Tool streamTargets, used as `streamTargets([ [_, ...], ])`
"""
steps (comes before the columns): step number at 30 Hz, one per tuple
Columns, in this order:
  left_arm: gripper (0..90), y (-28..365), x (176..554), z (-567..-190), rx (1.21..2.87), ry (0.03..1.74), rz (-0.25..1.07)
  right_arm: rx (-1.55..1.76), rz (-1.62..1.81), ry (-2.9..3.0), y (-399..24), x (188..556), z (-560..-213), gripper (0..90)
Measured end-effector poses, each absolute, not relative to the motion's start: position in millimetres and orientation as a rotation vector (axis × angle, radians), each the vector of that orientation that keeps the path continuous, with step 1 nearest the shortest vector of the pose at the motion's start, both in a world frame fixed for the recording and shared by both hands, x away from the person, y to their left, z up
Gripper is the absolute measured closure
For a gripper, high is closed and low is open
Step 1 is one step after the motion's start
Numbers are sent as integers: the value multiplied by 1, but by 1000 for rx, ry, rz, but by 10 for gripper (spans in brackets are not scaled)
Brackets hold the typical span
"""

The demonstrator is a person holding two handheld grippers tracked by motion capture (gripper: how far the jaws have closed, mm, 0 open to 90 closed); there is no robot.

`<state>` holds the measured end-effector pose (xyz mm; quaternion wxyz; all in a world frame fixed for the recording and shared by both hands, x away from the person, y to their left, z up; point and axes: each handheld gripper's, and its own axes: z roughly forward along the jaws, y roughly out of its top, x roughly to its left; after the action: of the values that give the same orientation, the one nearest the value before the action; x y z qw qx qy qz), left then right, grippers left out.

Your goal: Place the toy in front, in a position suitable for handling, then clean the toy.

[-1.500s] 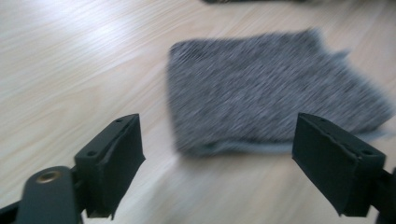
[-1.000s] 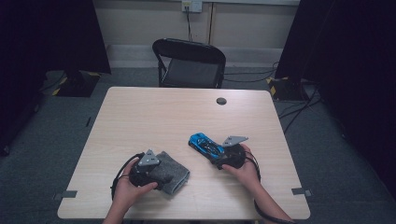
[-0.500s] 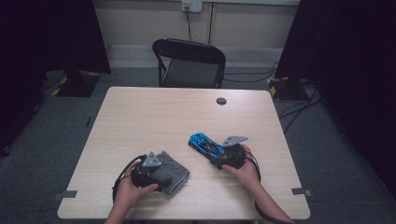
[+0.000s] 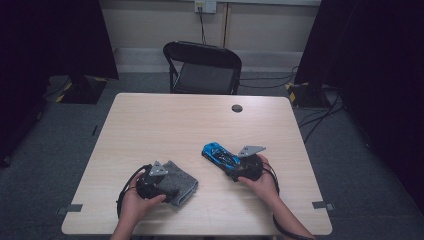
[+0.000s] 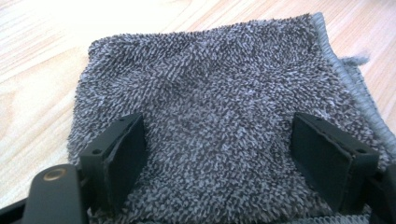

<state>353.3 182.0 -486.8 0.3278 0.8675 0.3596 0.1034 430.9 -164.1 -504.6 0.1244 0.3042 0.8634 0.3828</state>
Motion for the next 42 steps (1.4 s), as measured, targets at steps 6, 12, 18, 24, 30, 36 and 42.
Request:
streamTargets([
  [6, 197, 179, 353, -486, 2302, 944, 288, 887, 1116, 2516, -164, 431, -505, 237],
  [12, 293, 177, 351, -483, 2318, 936, 293, 887, 1115, 2517, -164, 431, -505, 237],
  [18, 545, 174, 348, -481, 2311, 926, 275, 885, 1117, 2518, -164, 431, -505, 236],
  [24, 597, 173, 350, -479, 2297, 993, 245, 884, 1117, 2518, -164, 431, -505, 236],
  [30, 679, 173, 349, -477, 2286, 1012, 224, 883, 1118, 2519, -164, 432, -505, 236],
  [36, 719, 181, 352, -468, 2161, 1045, 164, 882, 1118, 2519, -164, 432, -505, 236],
  [42, 719, 183, 352, -453, 2107, 1015, 178, 882, 1118, 2519, -164, 432, -505, 236],
])
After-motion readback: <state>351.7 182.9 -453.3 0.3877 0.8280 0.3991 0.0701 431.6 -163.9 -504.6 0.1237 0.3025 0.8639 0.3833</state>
